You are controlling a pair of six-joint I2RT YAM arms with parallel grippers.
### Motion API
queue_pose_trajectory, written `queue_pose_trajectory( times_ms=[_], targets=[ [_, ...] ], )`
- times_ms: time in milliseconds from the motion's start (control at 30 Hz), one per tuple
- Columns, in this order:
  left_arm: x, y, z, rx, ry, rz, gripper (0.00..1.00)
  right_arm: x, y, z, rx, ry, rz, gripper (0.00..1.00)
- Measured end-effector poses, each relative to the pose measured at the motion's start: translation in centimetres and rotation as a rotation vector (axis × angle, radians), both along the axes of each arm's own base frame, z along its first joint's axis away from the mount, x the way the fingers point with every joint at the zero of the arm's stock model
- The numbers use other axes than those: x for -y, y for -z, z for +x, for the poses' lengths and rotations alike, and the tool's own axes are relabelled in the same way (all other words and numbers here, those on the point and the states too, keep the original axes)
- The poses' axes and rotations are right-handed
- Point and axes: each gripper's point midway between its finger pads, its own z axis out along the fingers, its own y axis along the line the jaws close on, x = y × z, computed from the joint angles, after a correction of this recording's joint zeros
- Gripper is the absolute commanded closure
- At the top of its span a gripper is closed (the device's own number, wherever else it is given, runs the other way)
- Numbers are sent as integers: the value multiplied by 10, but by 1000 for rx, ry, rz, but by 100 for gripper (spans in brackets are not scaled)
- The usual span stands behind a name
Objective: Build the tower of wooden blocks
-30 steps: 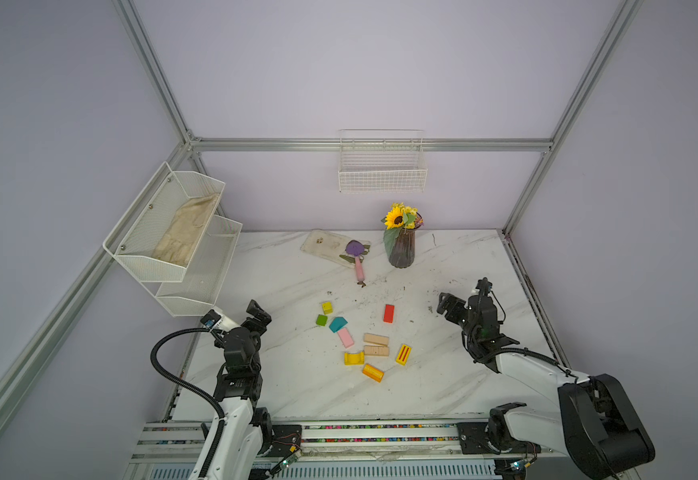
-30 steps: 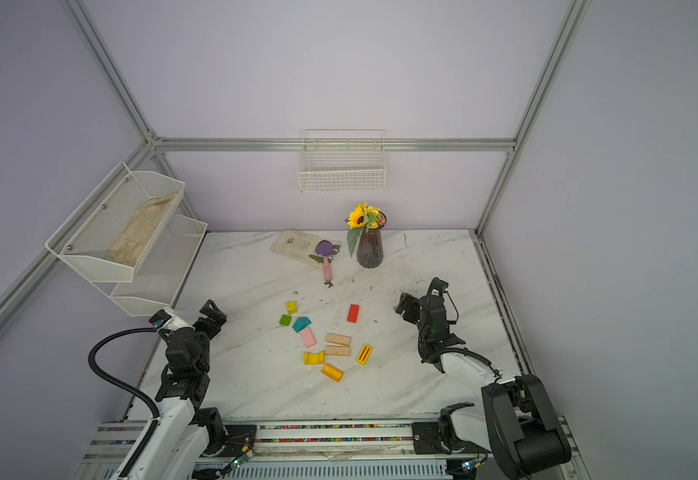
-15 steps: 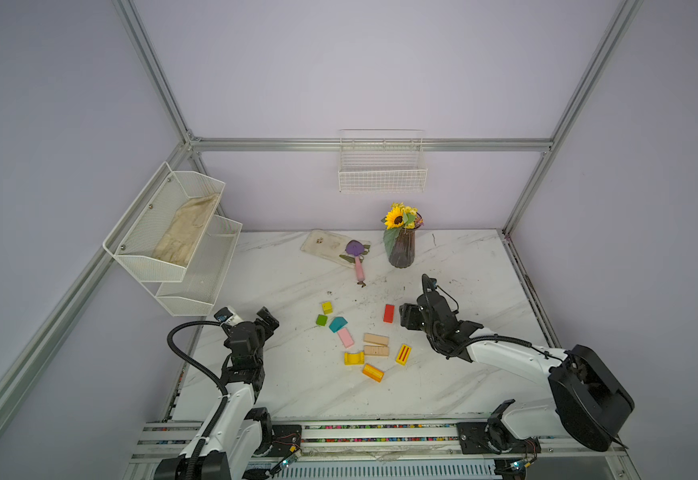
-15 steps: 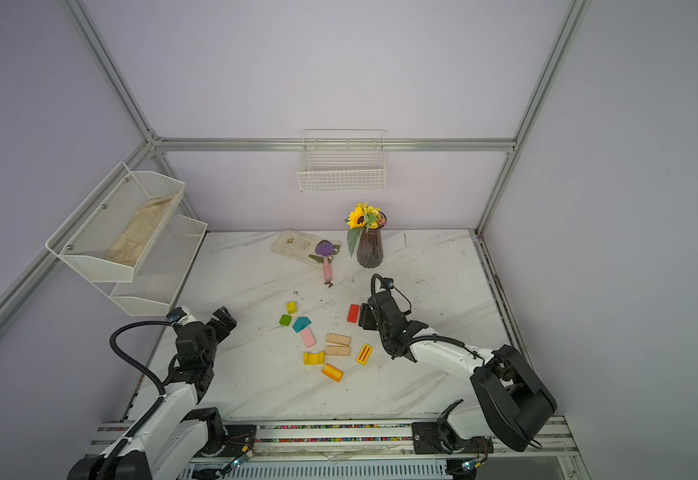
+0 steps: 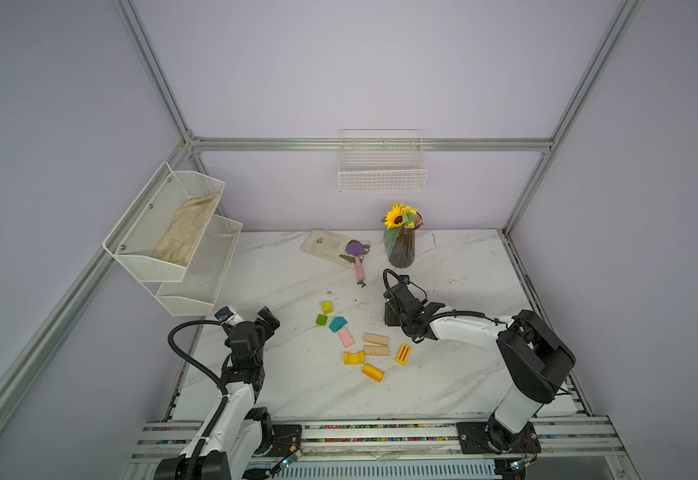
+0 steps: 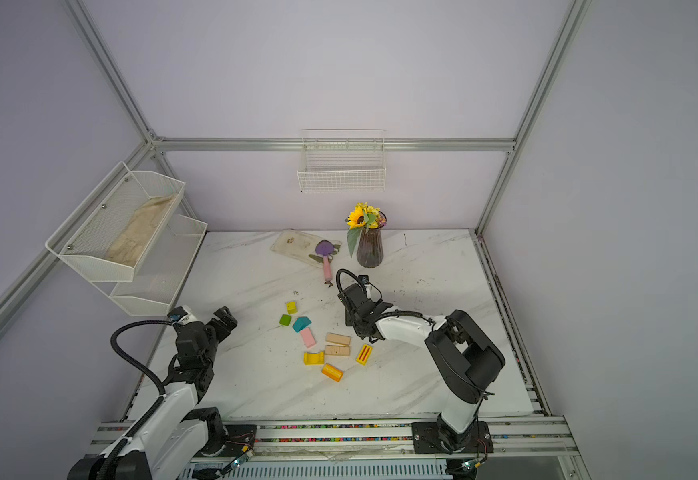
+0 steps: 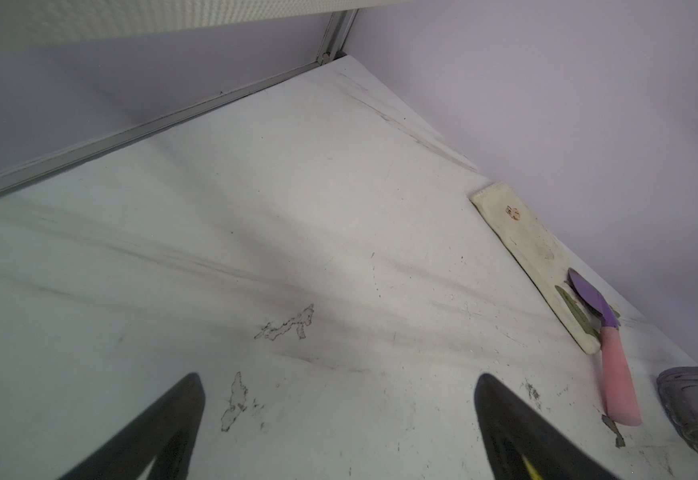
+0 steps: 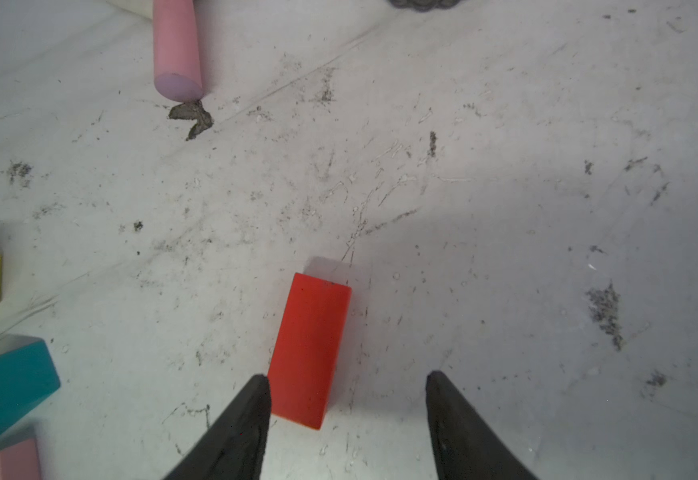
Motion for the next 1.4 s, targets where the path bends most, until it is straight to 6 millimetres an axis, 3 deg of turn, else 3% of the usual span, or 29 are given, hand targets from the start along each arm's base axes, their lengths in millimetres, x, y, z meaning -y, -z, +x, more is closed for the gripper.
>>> queue_pose_trajectory(
  times_ms=[233, 433, 967, 1200, 1400],
  targets=[
    [0, 0, 0, 0, 1, 0, 0, -18, 20, 11, -42, -8, -72, 38],
    [0, 0, 0, 0, 1, -1, 0, -25, 32, 9, -57, -17, -137, 38],
    [1, 3, 0, -9, 4, -3, 0, -16, 33, 8, -46, 5, -190, 66],
    [2, 5, 1, -15, 13, -7, 0, -14, 32, 8, -34, 10, -190, 73],
    [4, 10, 1, -32, 23, -10, 0, 7, 24, -6, -26, 21, -182, 76]
  ],
)
